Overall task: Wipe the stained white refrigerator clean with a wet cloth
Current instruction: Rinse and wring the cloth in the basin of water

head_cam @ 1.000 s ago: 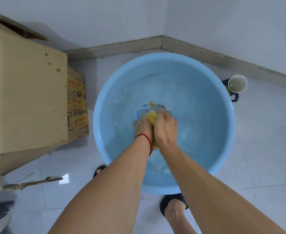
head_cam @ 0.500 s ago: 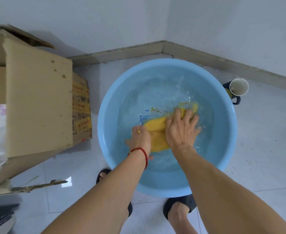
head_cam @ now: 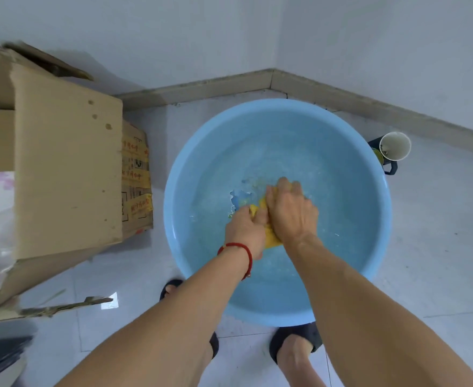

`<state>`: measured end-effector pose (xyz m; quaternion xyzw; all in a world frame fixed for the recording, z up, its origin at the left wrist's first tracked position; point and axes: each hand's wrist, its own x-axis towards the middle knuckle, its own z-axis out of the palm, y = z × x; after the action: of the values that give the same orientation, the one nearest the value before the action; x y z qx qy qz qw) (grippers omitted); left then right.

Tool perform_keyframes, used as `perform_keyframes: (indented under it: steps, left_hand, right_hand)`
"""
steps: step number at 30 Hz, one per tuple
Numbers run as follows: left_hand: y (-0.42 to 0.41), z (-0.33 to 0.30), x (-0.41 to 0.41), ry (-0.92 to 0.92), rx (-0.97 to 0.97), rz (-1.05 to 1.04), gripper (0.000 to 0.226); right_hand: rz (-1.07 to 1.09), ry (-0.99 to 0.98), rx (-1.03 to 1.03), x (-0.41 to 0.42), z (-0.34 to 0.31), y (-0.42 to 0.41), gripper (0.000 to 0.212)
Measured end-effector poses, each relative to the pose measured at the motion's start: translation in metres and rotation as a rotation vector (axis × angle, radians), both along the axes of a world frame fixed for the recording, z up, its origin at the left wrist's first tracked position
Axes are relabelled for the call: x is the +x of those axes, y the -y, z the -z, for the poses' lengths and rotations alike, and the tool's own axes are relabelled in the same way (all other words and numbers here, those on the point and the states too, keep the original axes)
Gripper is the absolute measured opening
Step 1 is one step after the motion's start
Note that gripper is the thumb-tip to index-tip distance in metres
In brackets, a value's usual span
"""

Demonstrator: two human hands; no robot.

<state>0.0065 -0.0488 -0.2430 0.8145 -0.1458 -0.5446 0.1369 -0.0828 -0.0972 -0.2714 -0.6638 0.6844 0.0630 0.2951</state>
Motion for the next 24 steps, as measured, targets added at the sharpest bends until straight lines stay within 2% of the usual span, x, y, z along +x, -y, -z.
perform_keyframes:
  steps: [2,4,6,8,10,11,13,15,18,21,24]
  left_hand:
    - [-0.01,0.004,0.004,0.088,-0.026,-0.159,0.025]
    - [-0.008,0.011,0.01,0.079,0.041,-0.29,0.036]
    - [-0.002,0.022,0.012,-0.134,0.163,-0.401,0.045]
    - [0.006,0.024,0.007,-0.297,0.179,-0.477,0.048]
    - [0.012,0.038,0.001,-0.278,0.111,-0.513,0.047]
    - [0.018,0.03,-0.002,-0.239,0.068,-0.479,0.044]
    - [0.023,0.022,-0.003,-0.155,0.036,-0.259,0.038]
    - [0.024,0.009,-0.001,-0.055,0.043,-0.146,0.034]
    - [0.024,-0.008,0.0,0.067,0.07,-0.006,0.046]
    - [0.025,-0.032,0.0,0.075,0.028,0.025,0.046]
    - [0.028,-0.063,0.009,0.007,-0.113,-0.012,0.035]
  right_hand:
    - [-0.06,-0.131,-0.109,-0.004,0.004,-0.001,0.028]
    - [-0.023,-0.17,-0.145,-0.006,0.009,-0.01,0.035]
    - [0.126,0.023,-0.046,-0.001,0.01,-0.02,0.046]
    - [0.439,0.406,0.145,0.011,-0.006,-0.023,0.052]
    - [0.733,0.632,0.239,0.023,-0.022,-0.026,0.033]
    - [0.779,0.634,0.238,0.028,-0.029,-0.026,0.025]
    - [0.744,0.559,0.185,0.03,-0.035,-0.025,0.019]
    - [0.684,0.47,0.164,0.025,-0.034,-0.02,0.03]
    - [0.575,0.348,0.19,0.015,-0.028,-0.011,0.042]
    - [0.473,0.222,0.199,0.011,-0.026,-0.004,0.039]
    - [0.39,0.218,0.211,0.004,-0.036,0.007,0.046]
